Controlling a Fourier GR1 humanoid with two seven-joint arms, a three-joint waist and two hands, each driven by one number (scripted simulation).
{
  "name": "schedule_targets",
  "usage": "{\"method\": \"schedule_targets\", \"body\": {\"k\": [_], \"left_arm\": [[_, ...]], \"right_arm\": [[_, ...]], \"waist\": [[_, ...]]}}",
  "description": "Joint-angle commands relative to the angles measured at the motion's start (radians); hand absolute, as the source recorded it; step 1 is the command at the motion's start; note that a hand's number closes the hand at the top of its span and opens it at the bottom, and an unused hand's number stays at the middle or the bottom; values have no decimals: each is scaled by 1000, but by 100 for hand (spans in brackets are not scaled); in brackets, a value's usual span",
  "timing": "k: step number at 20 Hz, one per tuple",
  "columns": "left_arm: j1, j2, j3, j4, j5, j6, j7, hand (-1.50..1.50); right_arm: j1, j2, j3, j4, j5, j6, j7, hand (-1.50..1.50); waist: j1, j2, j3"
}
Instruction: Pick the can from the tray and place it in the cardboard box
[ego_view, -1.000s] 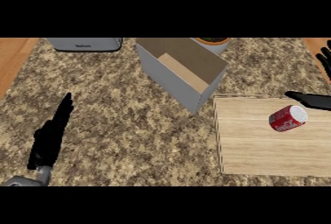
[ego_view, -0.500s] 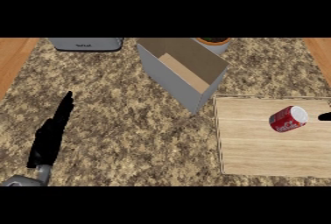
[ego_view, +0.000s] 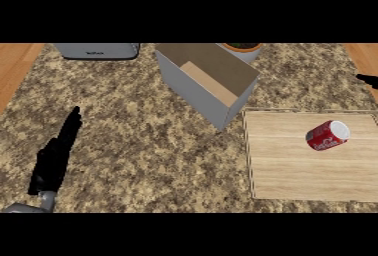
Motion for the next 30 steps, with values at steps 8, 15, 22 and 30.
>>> {"method": "schedule_targets", "body": {"k": [8,15,22,30], "left_arm": [[29,-49,23,-74,-81,-18,84,0],[-25,-104,84,28,-120,-74,35,0],[38,-124,133,-44,-159,-131,54,0],[64,-144,194,-123,-172,-183,113,0]], "right_arm": [[70,123,-2,-171,123,11,239,-150],[27,206,-6,-32,269,12,203,-150],[83,261,-72,-54,338,13,155,-150],[125,293,-127,-123,393,37,165,-150]], "waist": [[-6,-1,1],[-2,2,1],[-3,1,1],[-5,0,1]]}}
